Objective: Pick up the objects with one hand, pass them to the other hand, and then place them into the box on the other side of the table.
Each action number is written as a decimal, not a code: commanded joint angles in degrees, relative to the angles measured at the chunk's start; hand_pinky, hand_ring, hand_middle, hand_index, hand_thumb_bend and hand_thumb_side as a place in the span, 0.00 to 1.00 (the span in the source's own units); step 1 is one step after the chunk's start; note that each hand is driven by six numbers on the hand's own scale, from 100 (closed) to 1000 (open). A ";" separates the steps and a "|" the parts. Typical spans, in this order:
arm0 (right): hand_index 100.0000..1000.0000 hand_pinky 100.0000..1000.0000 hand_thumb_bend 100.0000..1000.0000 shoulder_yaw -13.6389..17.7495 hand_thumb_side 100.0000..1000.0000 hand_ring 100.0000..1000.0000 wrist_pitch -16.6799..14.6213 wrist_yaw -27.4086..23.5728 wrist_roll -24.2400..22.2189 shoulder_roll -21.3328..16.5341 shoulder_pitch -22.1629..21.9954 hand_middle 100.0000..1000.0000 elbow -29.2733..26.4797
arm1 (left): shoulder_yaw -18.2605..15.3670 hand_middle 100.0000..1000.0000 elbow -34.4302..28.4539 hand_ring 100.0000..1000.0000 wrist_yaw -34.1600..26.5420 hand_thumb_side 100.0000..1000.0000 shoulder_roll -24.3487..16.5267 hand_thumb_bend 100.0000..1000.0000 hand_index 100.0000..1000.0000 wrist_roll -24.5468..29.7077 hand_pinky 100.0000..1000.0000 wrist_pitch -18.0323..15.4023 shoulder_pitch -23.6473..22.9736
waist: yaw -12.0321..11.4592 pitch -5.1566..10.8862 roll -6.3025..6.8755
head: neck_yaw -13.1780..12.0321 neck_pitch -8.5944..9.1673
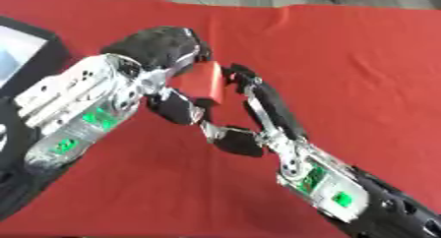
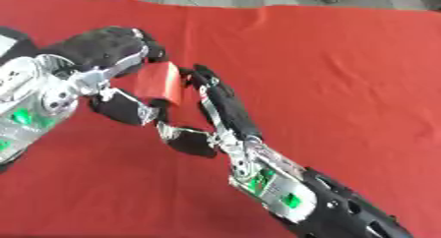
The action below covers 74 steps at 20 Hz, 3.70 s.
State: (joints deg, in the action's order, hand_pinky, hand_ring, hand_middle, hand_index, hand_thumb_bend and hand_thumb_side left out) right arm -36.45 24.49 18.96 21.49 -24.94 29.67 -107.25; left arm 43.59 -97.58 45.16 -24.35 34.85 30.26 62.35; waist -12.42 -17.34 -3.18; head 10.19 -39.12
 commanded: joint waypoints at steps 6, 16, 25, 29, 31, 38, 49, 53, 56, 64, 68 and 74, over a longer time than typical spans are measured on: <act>0.88 0.76 0.09 1.55 0.36 1.00 0.73 0.93 0.98 -0.77 0.45 0.65 -1.13 | -1.28 0.50 -0.41 0.61 1.53 0.11 -4.94 0.26 0.32 2.11 0.68 0.11 -0.90 | 0.11 0.87 0.47 | -0.21 0.59; 0.88 0.76 0.09 1.61 0.34 1.00 0.18 1.35 0.78 -1.29 0.17 0.65 -2.48 | -4.88 0.49 0.82 0.60 2.23 0.09 -8.29 0.24 0.31 -1.72 0.68 1.52 -2.69 | 0.20 0.90 0.41 | -0.29 0.59; 0.88 0.76 0.10 1.86 0.31 0.99 -0.63 0.67 1.25 -2.04 -0.20 0.65 -3.77 | -12.00 0.48 -0.74 0.57 -1.65 0.06 -13.82 0.15 0.30 -8.16 0.67 5.37 -4.44 | 0.15 0.81 0.36 | -1.06 0.58; 0.87 0.76 0.12 2.01 0.25 0.99 -1.00 0.42 1.31 -2.41 -0.42 0.65 -4.30 | -14.97 0.48 -0.61 0.56 -3.84 0.05 -16.44 0.10 0.30 -10.74 0.67 7.29 -5.70 | 0.22 0.74 0.30 | -2.37 0.72; 0.87 0.75 0.10 2.06 0.23 0.99 -1.37 -0.01 1.55 -2.51 -0.52 0.64 -4.56 | -16.64 0.48 0.09 0.56 -4.90 0.05 -17.36 0.07 0.30 -12.05 0.67 8.26 -6.77 | 0.27 0.69 0.31 | -3.71 0.95; 0.87 0.75 0.09 2.04 0.15 0.99 -3.92 -2.26 2.84 -2.56 -0.99 0.65 -4.48 | -21.72 0.49 4.33 0.56 -6.98 0.05 -20.49 0.05 0.30 -16.98 0.67 10.78 -9.28 | 0.33 0.57 0.20 | -8.57 2.38; 0.84 0.74 0.13 3.22 0.12 0.98 -5.03 -4.40 5.49 -2.54 -1.65 0.64 -5.18 | -28.66 0.49 17.24 0.56 -8.57 0.05 -21.80 0.00 0.31 -26.50 0.67 12.95 -11.36 | 0.51 0.27 -0.50 | -11.73 4.27; 0.83 0.74 0.17 3.67 0.11 0.97 -4.87 -4.85 6.04 -2.58 -1.80 0.62 -5.70 | -29.70 0.51 22.16 0.57 -9.43 0.05 -20.86 0.00 0.44 -30.07 0.67 12.18 -11.01 | 0.74 0.10 -0.82 | -11.97 4.47; 0.83 0.74 0.18 3.76 0.11 0.97 -4.96 -5.00 6.30 -2.49 -1.90 0.62 -5.90 | -29.93 0.56 25.24 0.59 -9.87 0.03 -20.32 0.04 0.55 -31.93 0.69 11.64 -10.88 | 0.96 0.01 -0.96 | -11.99 4.46; 0.82 0.74 0.19 3.88 0.10 0.97 -5.35 -5.45 6.68 -2.37 -2.03 0.61 -6.45 | -31.20 0.70 34.12 0.72 -7.26 0.19 -18.68 0.27 0.82 -33.21 0.76 11.46 -9.93 | 1.20 -0.07 -1.15 | -12.66 4.50; 0.82 0.74 0.18 4.38 0.10 0.96 -5.30 -6.09 7.32 -1.97 -2.21 0.61 -6.29 | -31.80 0.72 37.07 0.74 -4.09 0.36 -18.11 0.42 0.84 -33.23 0.79 11.48 -9.60 | 1.29 -0.02 -1.25 | -13.29 4.53; 0.82 0.74 0.19 4.59 0.11 0.96 -5.39 -6.39 7.58 -2.31 -2.60 0.61 -7.18 | -32.82 0.72 38.62 0.75 -1.80 0.29 -17.80 0.42 0.85 -33.07 0.79 11.69 -9.58 | 1.51 0.23 -1.27 | -13.51 4.15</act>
State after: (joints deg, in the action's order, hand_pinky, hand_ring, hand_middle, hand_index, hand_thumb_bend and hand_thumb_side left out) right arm -32.52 19.15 12.82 28.81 -26.44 26.68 -113.04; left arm 11.81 -58.77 42.64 -40.87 1.89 41.82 51.46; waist -10.95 -18.40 -4.85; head -3.16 -35.12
